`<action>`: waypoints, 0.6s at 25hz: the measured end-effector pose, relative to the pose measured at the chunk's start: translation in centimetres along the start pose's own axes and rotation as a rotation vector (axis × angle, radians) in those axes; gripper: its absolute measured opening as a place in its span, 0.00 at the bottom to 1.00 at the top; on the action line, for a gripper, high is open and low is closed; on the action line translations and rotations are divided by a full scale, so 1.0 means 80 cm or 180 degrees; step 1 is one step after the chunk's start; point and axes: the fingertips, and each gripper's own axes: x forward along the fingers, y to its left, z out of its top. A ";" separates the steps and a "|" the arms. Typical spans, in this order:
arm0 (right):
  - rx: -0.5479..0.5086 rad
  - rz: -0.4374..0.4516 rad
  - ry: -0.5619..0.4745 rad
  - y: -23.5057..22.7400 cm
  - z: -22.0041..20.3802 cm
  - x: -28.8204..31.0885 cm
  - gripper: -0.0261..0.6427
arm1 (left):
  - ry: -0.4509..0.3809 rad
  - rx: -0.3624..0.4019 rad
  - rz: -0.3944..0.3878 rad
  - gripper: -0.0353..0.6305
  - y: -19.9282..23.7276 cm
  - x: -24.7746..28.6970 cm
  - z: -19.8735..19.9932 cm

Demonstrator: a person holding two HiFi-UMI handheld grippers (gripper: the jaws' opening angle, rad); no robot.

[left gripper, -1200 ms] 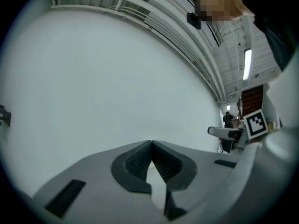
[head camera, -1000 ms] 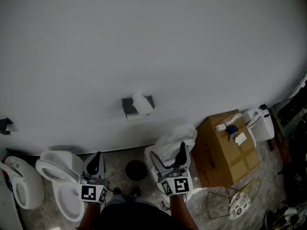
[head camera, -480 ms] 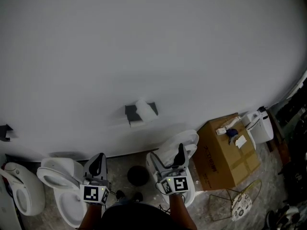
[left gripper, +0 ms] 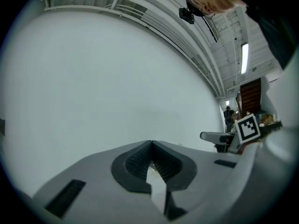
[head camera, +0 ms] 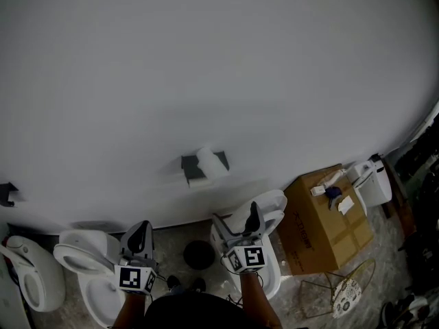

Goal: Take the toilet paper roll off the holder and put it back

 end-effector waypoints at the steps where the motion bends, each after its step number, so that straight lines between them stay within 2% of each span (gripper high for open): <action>1: 0.0009 0.0006 0.0008 -0.001 -0.001 0.005 0.85 | 0.0002 -0.0007 0.0003 0.06 0.001 0.001 -0.001; 15: 0.0043 -0.0016 0.0201 -0.020 -0.045 0.061 0.85 | 0.0033 -0.0015 0.0088 0.06 0.018 0.015 -0.007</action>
